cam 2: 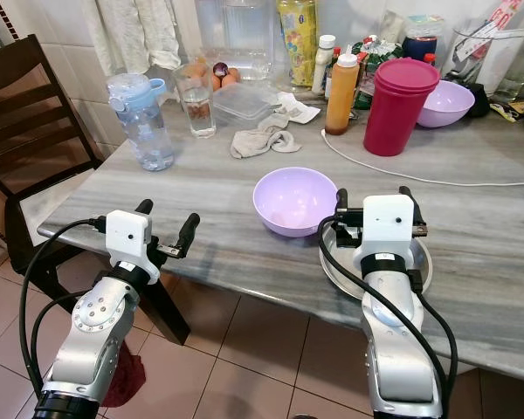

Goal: Setting the table

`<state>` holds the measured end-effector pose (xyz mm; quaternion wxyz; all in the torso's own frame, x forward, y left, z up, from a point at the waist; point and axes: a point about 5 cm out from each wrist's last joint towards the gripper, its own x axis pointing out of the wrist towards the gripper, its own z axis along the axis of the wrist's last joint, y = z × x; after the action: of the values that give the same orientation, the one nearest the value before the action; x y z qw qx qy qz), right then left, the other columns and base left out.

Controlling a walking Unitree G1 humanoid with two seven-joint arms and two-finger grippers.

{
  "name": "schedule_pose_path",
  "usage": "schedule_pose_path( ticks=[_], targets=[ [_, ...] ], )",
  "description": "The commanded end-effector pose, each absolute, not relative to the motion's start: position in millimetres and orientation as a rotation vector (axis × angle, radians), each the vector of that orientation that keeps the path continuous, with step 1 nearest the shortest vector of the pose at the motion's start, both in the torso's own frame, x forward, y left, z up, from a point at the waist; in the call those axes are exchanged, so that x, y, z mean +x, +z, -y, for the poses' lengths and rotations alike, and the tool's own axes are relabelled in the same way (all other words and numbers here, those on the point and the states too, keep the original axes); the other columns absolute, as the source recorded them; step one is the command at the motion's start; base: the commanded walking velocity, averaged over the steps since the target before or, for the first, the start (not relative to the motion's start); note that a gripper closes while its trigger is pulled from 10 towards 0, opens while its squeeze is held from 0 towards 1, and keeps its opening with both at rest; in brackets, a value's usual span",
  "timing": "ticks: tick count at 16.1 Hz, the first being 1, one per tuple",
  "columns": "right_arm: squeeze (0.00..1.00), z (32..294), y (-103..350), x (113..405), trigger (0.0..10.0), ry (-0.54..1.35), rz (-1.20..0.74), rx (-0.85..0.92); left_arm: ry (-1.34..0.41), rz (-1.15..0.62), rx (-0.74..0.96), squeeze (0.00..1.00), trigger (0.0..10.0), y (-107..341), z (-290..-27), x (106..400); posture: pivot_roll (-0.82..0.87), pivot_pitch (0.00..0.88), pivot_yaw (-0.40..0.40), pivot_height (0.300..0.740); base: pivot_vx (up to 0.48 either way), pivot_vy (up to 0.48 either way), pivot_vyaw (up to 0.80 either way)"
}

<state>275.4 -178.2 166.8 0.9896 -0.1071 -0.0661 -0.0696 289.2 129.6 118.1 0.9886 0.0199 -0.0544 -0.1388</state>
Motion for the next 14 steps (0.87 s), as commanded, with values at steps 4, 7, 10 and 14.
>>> schedule_pose_path(
  ticks=[4, 7, 10, 14],
  targets=[
    [0.00, 177.1, 168.1, 277.2, 10.0, -0.131, 0.129, -0.208, -0.286, 0.088, 0.048, 0.00, 10.0, 115.3, -129.4, 289.6, -0.22, 0.066, 0.078, 0.740, -0.292, 0.000, 0.00],
    [0.00, 176.2, 167.8, 277.6, 10.0, -0.128, 0.128, -0.206, -0.289, 0.086, 0.051, 0.00, 10.0, 115.2, -129.4, 289.9, -0.22, 0.066, 0.080, 0.740, -0.401, 0.000, 0.00],
    [0.00, 174.7, 167.0, 277.5, 10.0, -0.124, 0.125, -0.203, -0.295, 0.085, 0.054, 0.00, 10.0, 115.1, -129.4, 290.1, -0.22, 0.068, 0.083, 0.740, -0.401, 0.000, 0.00],
    [0.00, 174.0, 164.3, 279.1, 10.0, -0.127, 0.100, -0.168, -0.308, 0.083, 0.061, 0.00, 10.0, 114.5, -128.8, 289.9, -0.22, 0.066, 0.084, 0.740, -0.231, 0.000, 0.00]
  ],
)
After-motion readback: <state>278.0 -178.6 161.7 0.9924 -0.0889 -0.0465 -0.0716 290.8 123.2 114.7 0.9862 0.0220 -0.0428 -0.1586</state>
